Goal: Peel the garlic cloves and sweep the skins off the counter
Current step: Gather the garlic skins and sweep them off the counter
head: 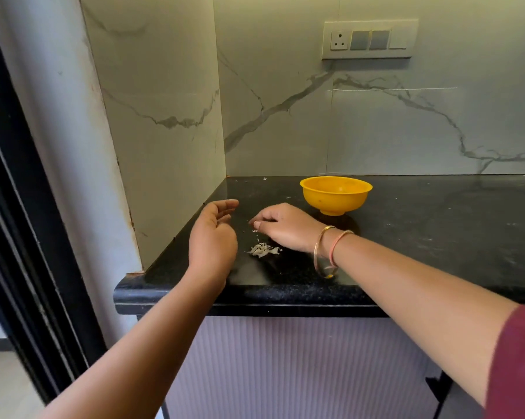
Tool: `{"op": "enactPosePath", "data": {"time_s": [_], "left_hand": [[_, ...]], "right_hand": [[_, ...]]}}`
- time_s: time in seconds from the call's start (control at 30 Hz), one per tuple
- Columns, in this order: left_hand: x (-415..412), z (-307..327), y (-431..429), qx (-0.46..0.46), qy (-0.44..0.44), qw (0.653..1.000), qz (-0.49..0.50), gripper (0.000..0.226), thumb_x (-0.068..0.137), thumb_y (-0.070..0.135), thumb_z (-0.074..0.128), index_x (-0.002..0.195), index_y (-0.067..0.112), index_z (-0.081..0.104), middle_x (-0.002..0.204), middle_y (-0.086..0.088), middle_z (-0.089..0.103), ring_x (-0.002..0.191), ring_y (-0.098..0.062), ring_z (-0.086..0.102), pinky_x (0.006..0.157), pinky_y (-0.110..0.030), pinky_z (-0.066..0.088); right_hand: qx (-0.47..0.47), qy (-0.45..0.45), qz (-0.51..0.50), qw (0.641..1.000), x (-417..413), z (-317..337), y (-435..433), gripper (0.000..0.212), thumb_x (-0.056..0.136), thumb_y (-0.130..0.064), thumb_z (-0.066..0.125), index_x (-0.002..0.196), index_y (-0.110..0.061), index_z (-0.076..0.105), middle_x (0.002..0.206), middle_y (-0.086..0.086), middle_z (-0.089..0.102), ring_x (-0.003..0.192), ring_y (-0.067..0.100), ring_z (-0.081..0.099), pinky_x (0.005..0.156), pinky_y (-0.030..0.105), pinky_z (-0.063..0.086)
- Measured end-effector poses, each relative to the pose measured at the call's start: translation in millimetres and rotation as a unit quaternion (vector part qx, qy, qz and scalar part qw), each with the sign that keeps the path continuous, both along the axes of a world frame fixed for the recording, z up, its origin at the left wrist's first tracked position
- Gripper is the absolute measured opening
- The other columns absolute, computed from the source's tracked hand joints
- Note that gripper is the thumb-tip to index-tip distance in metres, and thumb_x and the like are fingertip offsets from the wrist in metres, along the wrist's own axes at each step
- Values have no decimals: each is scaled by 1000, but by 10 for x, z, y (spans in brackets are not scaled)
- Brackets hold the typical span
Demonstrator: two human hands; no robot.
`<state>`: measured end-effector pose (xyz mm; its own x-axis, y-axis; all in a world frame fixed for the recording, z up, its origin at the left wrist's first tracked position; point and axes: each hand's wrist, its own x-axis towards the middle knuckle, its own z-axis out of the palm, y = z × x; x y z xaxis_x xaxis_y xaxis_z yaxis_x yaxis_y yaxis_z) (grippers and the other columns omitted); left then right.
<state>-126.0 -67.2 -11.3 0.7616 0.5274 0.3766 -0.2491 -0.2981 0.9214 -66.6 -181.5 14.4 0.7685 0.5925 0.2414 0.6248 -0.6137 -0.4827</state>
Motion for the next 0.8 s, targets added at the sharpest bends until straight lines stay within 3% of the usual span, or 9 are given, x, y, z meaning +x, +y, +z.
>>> {"op": "enactPosePath", "data": {"time_s": [0.1, 0.17, 0.33, 0.47, 0.57, 0.67, 0.8], "left_hand": [[-165, -53, -60, 34, -66, 997, 28, 56, 83, -15, 29, 86, 32, 58, 101, 14, 61, 106, -6, 55, 88, -18, 40], [-272, -113, -104, 51, -98, 993, 42, 58, 83, -16, 30, 83, 35, 58, 100, 11, 63, 101, -4, 57, 86, -15, 42], [-488, -317, -296, 57, -153, 984, 77, 56, 85, -17, 33, 86, 34, 57, 95, 12, 61, 94, 0, 58, 85, -11, 46], [-650, -478, -487, -22, -209, 975, 73, 44, 88, -14, 37, 87, 24, 60, 86, 8, 62, 84, -2, 57, 76, -12, 46], [-788, -603, -618, -155, -227, 961, 43, 36, 90, -10, 37, 86, 17, 60, 76, 5, 59, 76, -8, 55, 71, -17, 47], [-869, -745, -775, -357, -117, 926, 44, 32, 92, -4, 35, 80, 16, 58, 64, 2, 53, 65, -12, 51, 64, -24, 41], [-835, -883, -842, -553, 96, 824, -79, 31, 97, 15, 37, 79, 5, 59, 71, -12, 59, 68, -22, 57, 67, -29, 48]], "right_hand": [[-88, 47, 12, 995, 2, -37, 76, 47, 102, -36, 29, 130, -7, 52, 136, 12, 51, 124, 27, 47, 100, 31, 35], [-144, 49, 19, 988, -22, -83, 116, 54, 101, -44, 21, 132, -9, 49, 143, 12, 44, 131, 27, 40, 105, 34, 30], [-198, 2, 23, 980, -161, -133, 68, 49, 102, -37, 28, 134, -5, 45, 148, 17, 35, 136, 31, 33, 110, 40, 28], [-204, -30, 42, 978, -274, -139, 24, 40, 103, -20, 30, 137, -3, 43, 150, 13, 33, 138, 27, 30, 110, 32, 27], [-193, -48, 45, 979, -353, -155, -18, 41, 101, -12, 34, 141, -7, 39, 148, 10, 37, 135, 28, 35, 109, 33, 29], [-167, -53, 37, 984, -433, -201, -52, 40, 100, -9, 37, 139, -6, 43, 144, 11, 44, 132, 29, 40, 108, 36, 33], [-135, -59, 5, 989, -564, -289, -36, 32, 95, -5, 42, 124, -2, 56, 129, 17, 56, 119, 33, 51, 101, 42, 42]]}}
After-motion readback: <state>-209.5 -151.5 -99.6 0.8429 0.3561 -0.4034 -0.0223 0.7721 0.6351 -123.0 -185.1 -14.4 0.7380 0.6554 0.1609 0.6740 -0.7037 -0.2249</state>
